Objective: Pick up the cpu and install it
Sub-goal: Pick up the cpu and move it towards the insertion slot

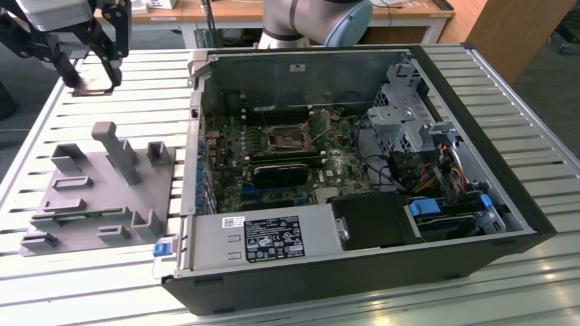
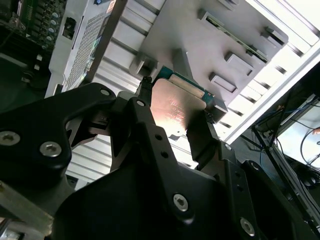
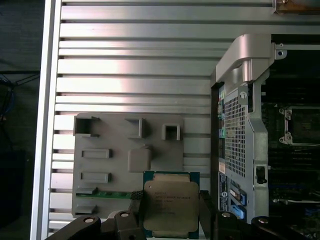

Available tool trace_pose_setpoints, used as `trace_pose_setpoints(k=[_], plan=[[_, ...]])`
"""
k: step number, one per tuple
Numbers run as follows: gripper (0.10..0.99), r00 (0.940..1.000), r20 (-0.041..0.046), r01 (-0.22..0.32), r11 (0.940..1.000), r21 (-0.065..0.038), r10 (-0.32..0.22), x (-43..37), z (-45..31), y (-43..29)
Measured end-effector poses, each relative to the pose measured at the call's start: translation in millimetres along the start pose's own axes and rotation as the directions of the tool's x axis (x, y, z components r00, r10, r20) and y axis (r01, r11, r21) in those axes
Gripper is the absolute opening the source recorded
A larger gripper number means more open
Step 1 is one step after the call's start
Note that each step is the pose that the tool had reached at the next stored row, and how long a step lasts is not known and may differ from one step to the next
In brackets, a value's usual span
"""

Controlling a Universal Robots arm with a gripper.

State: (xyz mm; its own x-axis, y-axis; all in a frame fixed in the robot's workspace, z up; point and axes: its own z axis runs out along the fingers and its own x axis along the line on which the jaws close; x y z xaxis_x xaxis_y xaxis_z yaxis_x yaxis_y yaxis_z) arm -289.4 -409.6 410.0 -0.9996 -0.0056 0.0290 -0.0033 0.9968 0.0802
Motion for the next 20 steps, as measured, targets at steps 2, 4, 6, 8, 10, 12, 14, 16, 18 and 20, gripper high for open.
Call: trace_pose_setpoints(k=[2, 4, 6, 8, 10, 12, 14, 16, 18, 20], plan=[[0.533, 1.0000, 0.0000, 0.000, 1.0000, 0.000, 0.000, -1.2, 0.0, 0.0], [0.533, 1.0000, 0.0001, 0.000, 1.0000, 0.000, 0.000, -2.5, -0.1, 0.0], [0.533, 1.0000, 0.0000, 0.000, 1.0000, 0.000, 0.000, -3.7, -0.1, 0.0], [0.533, 1.0000, 0.0001, 0.000, 1.0000, 0.000, 0.000, -4.8, -0.1, 0.0], [0.533, 1.0000, 0.0000, 0.000, 1.0000, 0.000, 0.000, -5.9, -0.2, 0.0], [0.533, 1.0000, 0.0000, 0.000, 1.0000, 0.000, 0.000, -7.0, -0.2, 0.0], [0.533, 1.0000, 0.0001, 0.000, 1.0000, 0.000, 0.000, -8.1, -0.2, 0.0], [0.533, 1.0000, 0.0000, 0.000, 1.0000, 0.000, 0.000, -9.2, -0.3, 0.0], [0.533, 1.0000, 0.0000, 0.000, 1.0000, 0.000, 0.000, -10.2, -0.3, 0.0], [0.533, 1.0000, 0.0000, 0.000, 1.0000, 0.000, 0.000, -11.4, -0.3, -0.1]])
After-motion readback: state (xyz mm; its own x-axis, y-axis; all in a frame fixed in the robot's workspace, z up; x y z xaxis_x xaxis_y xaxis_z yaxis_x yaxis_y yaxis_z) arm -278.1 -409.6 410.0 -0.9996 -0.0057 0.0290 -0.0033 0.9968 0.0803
